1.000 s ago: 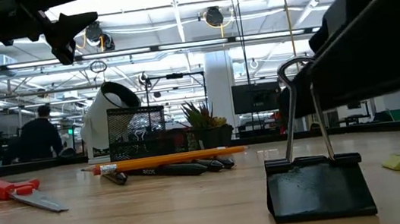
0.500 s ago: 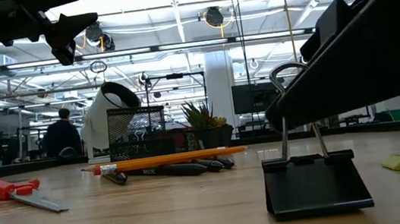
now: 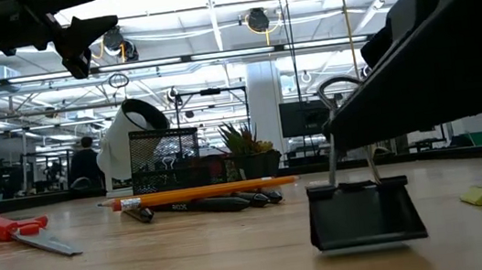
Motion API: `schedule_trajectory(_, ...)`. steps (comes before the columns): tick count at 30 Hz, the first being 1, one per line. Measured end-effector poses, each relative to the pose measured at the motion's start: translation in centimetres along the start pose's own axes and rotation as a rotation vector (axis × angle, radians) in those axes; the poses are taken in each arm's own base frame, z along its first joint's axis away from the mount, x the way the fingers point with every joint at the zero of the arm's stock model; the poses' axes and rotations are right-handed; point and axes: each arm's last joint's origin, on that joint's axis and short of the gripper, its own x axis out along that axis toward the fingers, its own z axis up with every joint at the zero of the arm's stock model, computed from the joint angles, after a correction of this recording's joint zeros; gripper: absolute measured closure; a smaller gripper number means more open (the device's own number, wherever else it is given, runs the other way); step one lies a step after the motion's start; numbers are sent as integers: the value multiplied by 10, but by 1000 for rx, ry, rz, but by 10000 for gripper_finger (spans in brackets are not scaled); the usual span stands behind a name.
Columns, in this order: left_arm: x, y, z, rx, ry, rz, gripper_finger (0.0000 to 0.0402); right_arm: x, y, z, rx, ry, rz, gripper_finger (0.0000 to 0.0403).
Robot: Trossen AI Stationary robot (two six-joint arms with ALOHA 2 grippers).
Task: Pick and place office supplies into organizer
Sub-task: Put the black binder clip into the black desk organizer
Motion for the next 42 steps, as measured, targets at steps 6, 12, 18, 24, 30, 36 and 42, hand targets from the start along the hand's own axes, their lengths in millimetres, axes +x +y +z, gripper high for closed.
schedule_trajectory(6,0,0,0,0,0,0,215,2,-10,13,-61,-26,-24,399)
schedule_trajectory(12,0,0,0,0,-1,-1,215,7,-30,34,-122,-58,-94,395)
schedule_trajectory(18,0,-1,3,1,-34,-10,215,16,-57,51,-158,-71,-162,395)
schedule_trajectory(24,-4,-2,9,-6,-79,-1,215,30,-90,62,-133,-62,-154,395)
schedule_trajectory(30,-15,-6,20,0,-152,-27,215,42,-124,81,-104,-146,-119,395)
schedule_trajectory(36,-23,-8,27,-3,-205,-46,215,49,-159,96,-111,-218,-179,395)
schedule_trajectory(42,-24,-8,27,-4,-202,-46,215,54,-200,101,-52,-217,-275,394)
